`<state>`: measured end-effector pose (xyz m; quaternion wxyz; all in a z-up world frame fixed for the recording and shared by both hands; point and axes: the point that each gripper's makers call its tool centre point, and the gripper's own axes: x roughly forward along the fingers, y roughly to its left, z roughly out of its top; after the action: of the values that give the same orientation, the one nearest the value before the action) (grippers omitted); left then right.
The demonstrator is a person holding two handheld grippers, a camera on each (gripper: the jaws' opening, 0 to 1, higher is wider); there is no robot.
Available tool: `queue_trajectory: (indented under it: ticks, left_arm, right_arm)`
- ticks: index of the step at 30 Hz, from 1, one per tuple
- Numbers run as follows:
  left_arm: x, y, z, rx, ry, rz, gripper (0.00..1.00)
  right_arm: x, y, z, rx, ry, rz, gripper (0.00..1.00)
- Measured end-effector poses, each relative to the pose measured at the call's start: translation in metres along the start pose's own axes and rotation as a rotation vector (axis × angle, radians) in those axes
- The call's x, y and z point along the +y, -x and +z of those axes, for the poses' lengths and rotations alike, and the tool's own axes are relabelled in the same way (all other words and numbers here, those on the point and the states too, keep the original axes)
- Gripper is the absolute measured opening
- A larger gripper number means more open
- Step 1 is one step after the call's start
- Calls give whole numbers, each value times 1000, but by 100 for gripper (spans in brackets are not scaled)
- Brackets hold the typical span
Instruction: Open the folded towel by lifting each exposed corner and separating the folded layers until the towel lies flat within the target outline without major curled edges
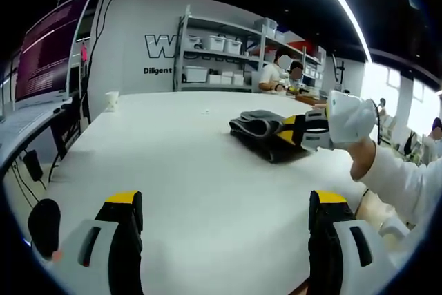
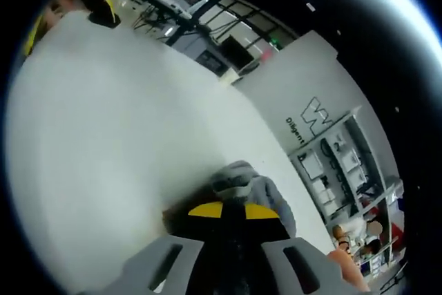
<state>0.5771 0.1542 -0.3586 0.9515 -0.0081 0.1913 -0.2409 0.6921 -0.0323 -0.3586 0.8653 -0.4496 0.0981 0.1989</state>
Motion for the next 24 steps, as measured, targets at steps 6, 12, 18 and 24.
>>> queue_trajectory:
  ticks: [6,12,18,24]
  left_arm:
    - [0,1,0,0,0,1,99]
    - [2,2,0,-2,2,5,99]
    - [3,3,0,-3,4,10,99]
    - [3,3,0,-2,3,9,99]
  right_arm:
    - [-13,5,0,-14,-34,-24,1]
    - [-27,10,0,-22,-53,-60,1]
    - [-43,16,-3,-25,-79,-100,1]
    - [-56,22,-8,-23,-99,-131,1]
